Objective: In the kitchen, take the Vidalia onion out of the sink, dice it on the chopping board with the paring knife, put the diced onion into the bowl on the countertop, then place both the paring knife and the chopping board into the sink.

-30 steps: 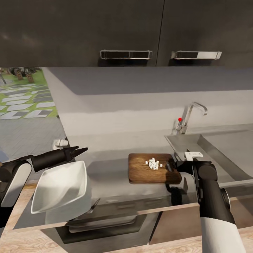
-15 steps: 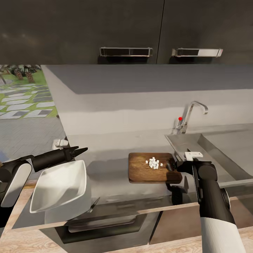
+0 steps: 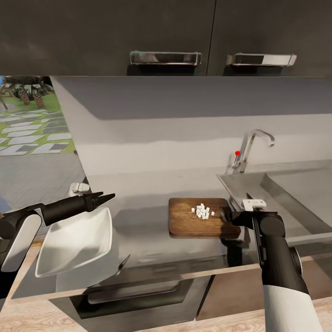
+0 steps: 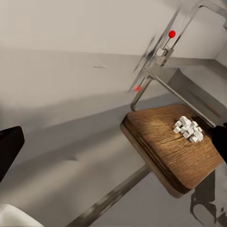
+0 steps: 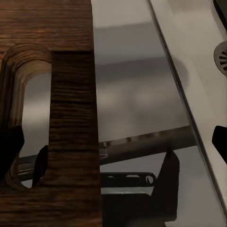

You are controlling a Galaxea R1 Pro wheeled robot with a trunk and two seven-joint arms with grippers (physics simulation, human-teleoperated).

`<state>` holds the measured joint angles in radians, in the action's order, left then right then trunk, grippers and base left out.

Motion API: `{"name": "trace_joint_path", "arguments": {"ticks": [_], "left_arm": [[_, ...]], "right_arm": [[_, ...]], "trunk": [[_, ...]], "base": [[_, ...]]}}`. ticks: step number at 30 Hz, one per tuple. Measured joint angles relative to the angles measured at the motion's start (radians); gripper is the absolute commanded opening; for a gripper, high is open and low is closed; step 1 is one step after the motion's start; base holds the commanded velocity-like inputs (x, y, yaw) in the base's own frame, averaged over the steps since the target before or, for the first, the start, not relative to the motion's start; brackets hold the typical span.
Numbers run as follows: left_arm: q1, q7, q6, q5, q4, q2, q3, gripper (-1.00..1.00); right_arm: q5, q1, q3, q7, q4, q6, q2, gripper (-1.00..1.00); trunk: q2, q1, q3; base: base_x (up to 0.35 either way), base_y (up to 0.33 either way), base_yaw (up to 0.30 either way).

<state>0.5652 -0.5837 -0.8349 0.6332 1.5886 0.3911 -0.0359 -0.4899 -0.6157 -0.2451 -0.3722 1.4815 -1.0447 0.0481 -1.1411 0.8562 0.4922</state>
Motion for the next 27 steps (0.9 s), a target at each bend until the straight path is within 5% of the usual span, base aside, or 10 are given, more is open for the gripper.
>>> {"name": "trace_joint_path", "arguments": {"ticks": [27], "left_arm": [[0.0, -0.004, 0.003, 0.0, -0.001, 0.0, 0.0, 1.0]], "right_arm": [[0.0, 0.0, 0.0, 0.0, 0.001, 0.0, 0.0, 1.0]], "trunk": [[-0.007, 0.004, 0.003]], "base": [[0.029, 0.0, 0.0]]}}
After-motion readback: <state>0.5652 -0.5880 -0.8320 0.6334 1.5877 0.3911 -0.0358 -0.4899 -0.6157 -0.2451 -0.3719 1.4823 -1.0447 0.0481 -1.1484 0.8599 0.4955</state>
